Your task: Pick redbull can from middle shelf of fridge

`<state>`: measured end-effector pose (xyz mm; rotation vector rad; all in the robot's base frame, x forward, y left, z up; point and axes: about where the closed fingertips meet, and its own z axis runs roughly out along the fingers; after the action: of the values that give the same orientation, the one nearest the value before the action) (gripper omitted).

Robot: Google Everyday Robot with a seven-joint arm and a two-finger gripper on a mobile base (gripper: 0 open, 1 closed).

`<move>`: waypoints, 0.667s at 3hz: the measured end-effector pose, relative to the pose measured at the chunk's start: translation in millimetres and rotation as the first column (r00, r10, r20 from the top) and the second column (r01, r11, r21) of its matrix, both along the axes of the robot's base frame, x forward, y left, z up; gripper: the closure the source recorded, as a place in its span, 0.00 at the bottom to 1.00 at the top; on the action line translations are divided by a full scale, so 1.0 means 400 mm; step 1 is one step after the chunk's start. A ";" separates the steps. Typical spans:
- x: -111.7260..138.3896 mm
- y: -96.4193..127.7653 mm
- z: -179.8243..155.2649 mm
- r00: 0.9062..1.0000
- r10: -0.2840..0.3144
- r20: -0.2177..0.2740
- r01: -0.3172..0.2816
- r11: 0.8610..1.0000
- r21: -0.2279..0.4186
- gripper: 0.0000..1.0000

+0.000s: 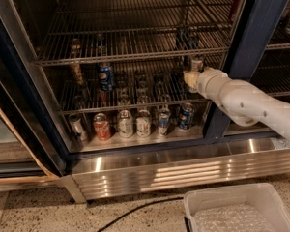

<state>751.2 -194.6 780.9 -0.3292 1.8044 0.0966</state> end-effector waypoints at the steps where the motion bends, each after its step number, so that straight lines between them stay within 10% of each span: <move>1: -0.051 0.021 -0.019 0.992 0.117 -0.047 -0.117 0.993 0.010 1.00; 2: -0.090 0.041 -0.032 0.968 0.243 -0.052 -0.242 0.970 0.034 1.00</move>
Offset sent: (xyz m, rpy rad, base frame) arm -0.0613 0.0257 -0.0173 0.0657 0.0653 0.4182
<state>715.1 -178.3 768.1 -0.5317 1.8101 0.3055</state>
